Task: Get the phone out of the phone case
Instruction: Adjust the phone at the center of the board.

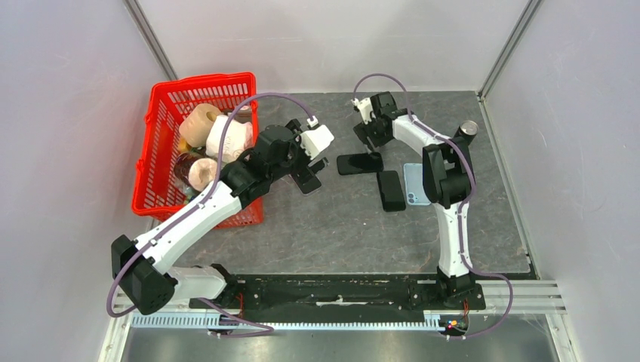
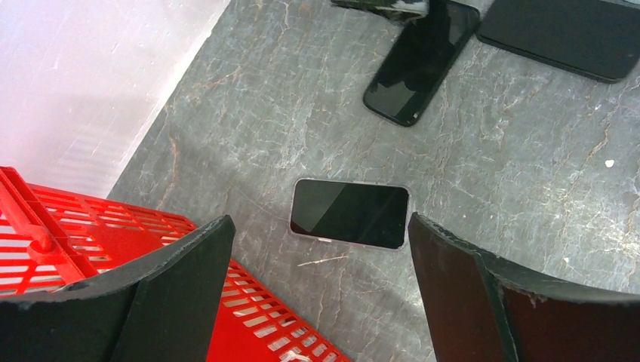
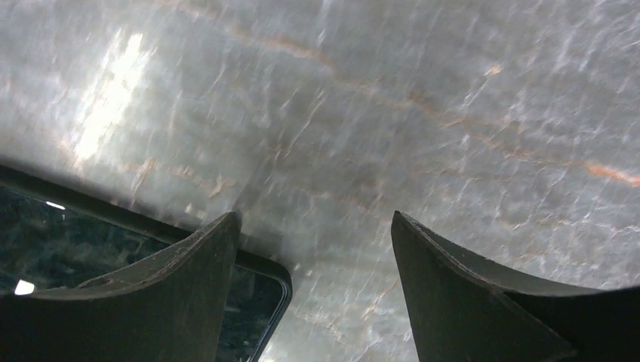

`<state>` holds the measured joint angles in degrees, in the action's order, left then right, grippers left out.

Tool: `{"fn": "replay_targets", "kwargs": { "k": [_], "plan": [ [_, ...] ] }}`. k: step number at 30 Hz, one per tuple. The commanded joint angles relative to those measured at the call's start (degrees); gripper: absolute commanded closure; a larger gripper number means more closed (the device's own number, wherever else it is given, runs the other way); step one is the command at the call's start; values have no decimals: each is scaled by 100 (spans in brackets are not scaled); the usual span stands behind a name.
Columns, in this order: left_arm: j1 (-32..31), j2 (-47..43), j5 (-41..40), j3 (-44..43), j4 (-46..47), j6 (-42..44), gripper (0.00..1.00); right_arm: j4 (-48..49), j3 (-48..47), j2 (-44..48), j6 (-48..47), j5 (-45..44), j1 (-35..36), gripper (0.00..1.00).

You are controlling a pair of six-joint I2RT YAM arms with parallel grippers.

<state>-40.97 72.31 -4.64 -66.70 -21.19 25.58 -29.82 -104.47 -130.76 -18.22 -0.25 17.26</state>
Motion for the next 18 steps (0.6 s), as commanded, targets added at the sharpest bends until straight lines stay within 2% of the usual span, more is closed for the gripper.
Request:
{"fn": "replay_targets", "kwargs": {
  "k": [1, 13, 18],
  "plan": [
    [-7, -218, -146, -63, 79, 126, 8, -747, 668, 543, -254, 245, 222, 19],
    [-8, -277, -174, 108, 59, 97, 8, -1130, 1472, 1173, -203, 994, 699, 21],
    [-7, -400, -190, 183, 30, 122, 8, -1118, 1667, 1648, -465, 972, 729, 12]
  ]
}}
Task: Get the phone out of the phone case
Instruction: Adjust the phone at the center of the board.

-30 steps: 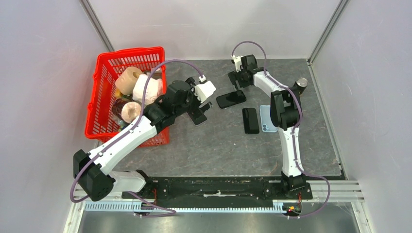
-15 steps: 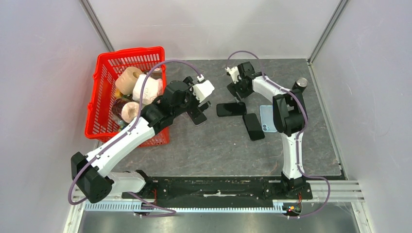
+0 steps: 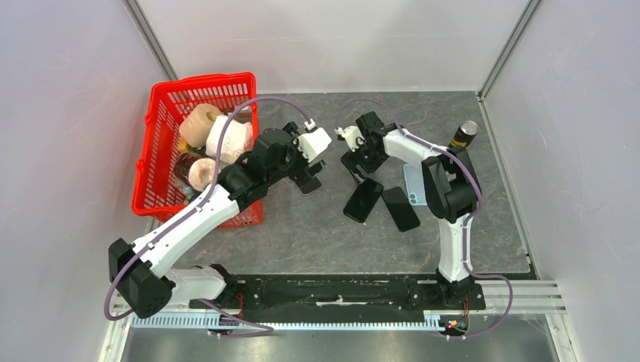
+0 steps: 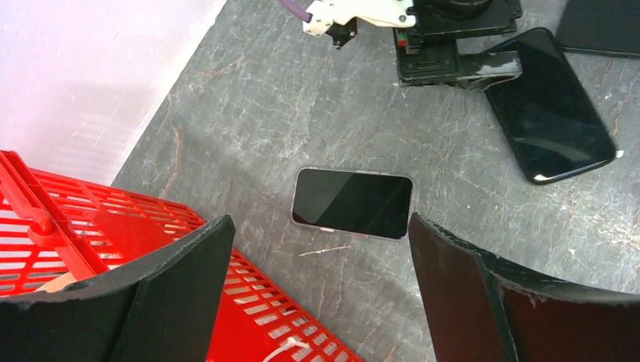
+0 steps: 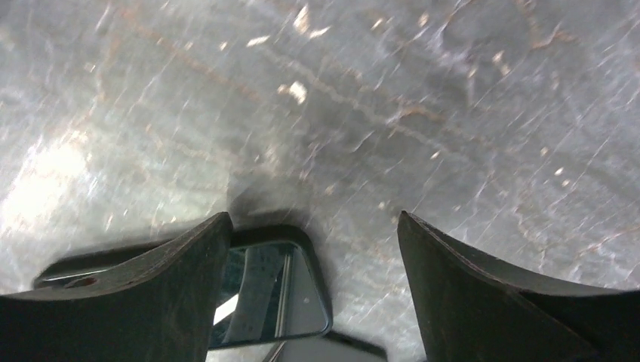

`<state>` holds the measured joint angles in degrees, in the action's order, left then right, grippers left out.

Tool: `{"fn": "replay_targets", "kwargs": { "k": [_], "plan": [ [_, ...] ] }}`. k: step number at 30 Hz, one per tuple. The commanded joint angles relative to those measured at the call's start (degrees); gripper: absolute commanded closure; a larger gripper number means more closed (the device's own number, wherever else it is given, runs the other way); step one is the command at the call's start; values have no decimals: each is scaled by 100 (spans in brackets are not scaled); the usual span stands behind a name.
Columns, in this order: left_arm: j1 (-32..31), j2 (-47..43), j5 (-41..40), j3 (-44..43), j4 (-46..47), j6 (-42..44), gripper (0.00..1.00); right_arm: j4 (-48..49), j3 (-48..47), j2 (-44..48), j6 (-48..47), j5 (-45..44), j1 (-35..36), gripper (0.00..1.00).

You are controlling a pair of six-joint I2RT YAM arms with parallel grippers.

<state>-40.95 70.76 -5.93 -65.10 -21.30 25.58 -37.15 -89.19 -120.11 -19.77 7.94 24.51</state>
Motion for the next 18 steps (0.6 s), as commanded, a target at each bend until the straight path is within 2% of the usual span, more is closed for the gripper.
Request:
{"fn": "replay_targets", "kwargs": {
  "k": [1, 5, 10, 18],
  "plan": [
    [-10, -271, -68, 28, 17, 130, 8, -403, 168, 721, -448, 170, 5, 9],
    [-10, -435, -102, 71, -41, 169, 8, -681, 182, 1086, -684, 145, 9, 5],
    [-10, -639, -113, 146, -58, 167, 7, -957, 520, 1519, -684, 235, 10, 4],
    [-9, -776, -120, 217, -93, 145, 7, -1013, 1604, 2280, -969, -153, -2, 6]
  ]
}}
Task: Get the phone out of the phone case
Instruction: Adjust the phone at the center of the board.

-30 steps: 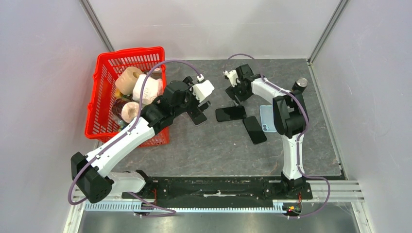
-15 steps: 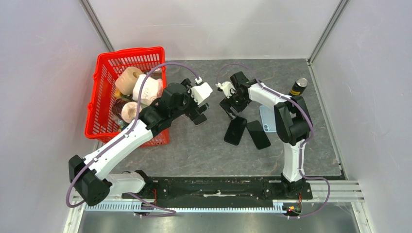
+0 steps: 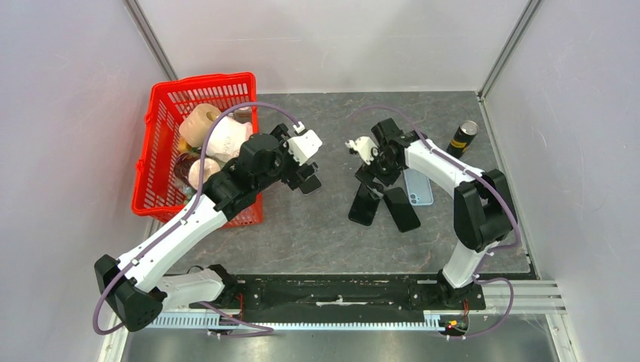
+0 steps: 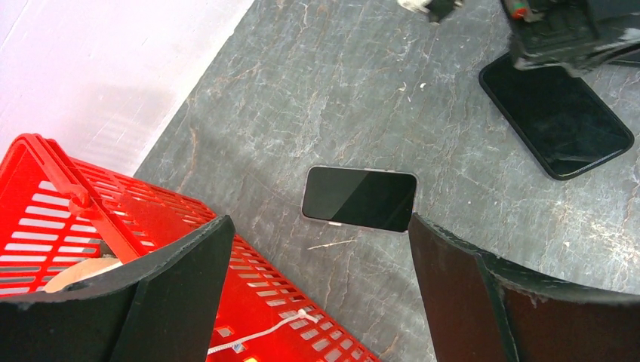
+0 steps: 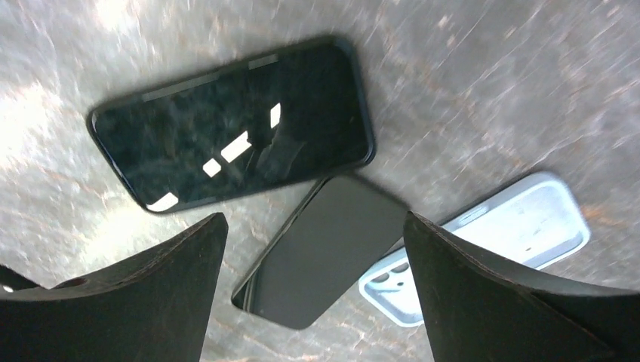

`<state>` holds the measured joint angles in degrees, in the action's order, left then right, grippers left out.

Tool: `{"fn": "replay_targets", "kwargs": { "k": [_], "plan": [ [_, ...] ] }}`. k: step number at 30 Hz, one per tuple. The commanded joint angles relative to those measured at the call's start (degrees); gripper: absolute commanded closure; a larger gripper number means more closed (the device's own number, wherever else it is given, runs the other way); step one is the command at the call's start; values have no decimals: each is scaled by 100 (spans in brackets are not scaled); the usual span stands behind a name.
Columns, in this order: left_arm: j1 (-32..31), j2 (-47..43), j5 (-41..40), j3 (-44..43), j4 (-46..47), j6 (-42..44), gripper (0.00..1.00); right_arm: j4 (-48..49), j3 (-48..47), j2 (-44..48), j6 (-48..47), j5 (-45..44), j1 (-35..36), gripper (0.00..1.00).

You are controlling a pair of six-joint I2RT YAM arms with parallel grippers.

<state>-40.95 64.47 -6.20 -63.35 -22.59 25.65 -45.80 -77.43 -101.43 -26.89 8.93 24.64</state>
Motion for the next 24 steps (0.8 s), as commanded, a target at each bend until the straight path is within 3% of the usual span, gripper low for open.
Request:
{"fn": "replay_targets", "kwargs": {
  "k": [1, 12, 24],
  "plan": [
    [-8, -154, -77, 42, 35, 122, 7, -139, 548, 491, -263, -300, -4, 6],
    [-6, -159, 11, 36, -26, -2, 7, 193, 1722, 1017, -166, -638, -4, 6],
    [-4, -143, 36, 117, -9, -21, 7, 587, 2068, 640, 25, -711, -8, 11]
  ]
}}
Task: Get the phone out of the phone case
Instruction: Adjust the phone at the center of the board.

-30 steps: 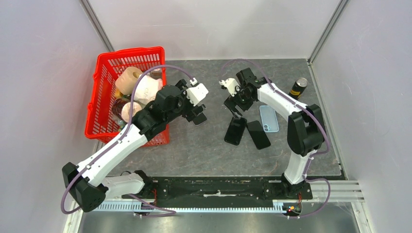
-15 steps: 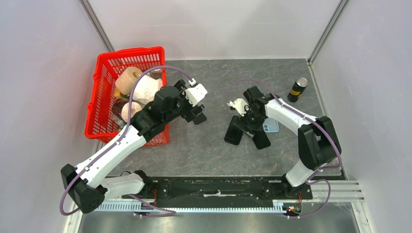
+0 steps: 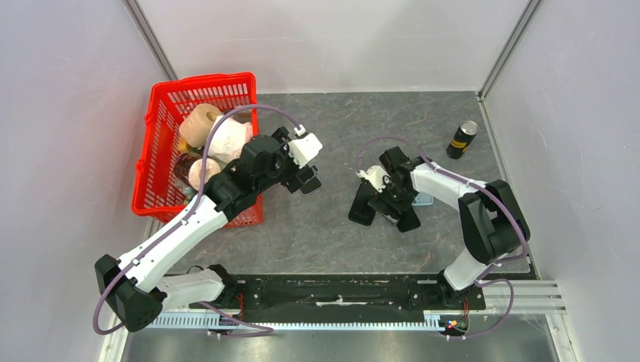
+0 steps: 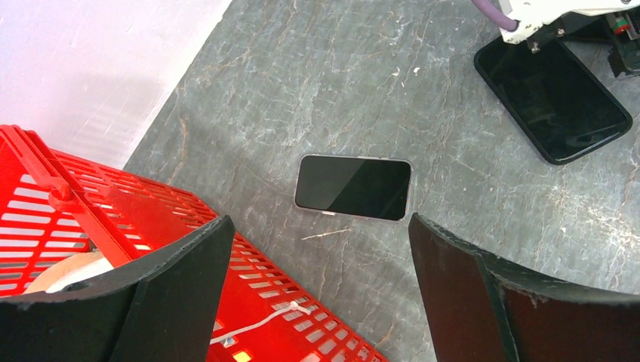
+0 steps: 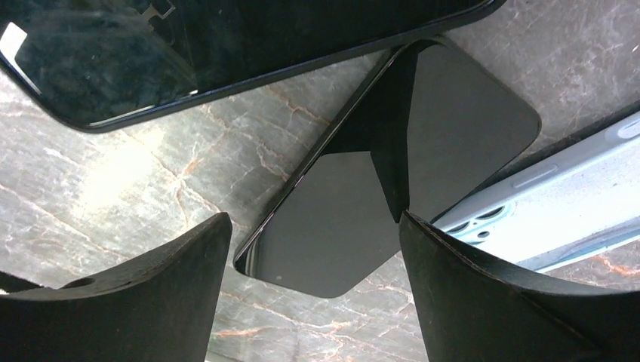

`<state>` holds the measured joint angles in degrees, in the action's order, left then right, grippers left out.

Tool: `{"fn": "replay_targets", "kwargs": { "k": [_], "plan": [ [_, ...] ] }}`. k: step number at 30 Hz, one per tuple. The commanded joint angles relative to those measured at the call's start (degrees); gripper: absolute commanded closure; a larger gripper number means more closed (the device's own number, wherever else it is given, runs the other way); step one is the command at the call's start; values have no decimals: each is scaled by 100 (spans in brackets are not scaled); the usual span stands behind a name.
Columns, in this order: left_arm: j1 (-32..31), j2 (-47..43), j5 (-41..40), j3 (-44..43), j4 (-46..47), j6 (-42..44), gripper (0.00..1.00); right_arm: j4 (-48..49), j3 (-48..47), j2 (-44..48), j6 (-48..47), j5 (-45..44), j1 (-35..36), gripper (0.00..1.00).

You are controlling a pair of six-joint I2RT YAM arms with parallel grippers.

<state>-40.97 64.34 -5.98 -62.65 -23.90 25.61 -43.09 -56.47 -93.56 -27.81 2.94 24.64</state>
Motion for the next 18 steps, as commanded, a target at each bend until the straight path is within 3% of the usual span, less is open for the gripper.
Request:
{"fn": "replay_targets", "kwargs": {
  "k": [1, 18],
  "plan": [
    [-7, -146, 5, 64, 131, -19, 7, 330, -46, -205, 127, -131, -8, 12],
    [1, -170, -72, 166, 172, 59, 7, 792, -779, -1204, 471, -583, -15, 39]
  ]
}}
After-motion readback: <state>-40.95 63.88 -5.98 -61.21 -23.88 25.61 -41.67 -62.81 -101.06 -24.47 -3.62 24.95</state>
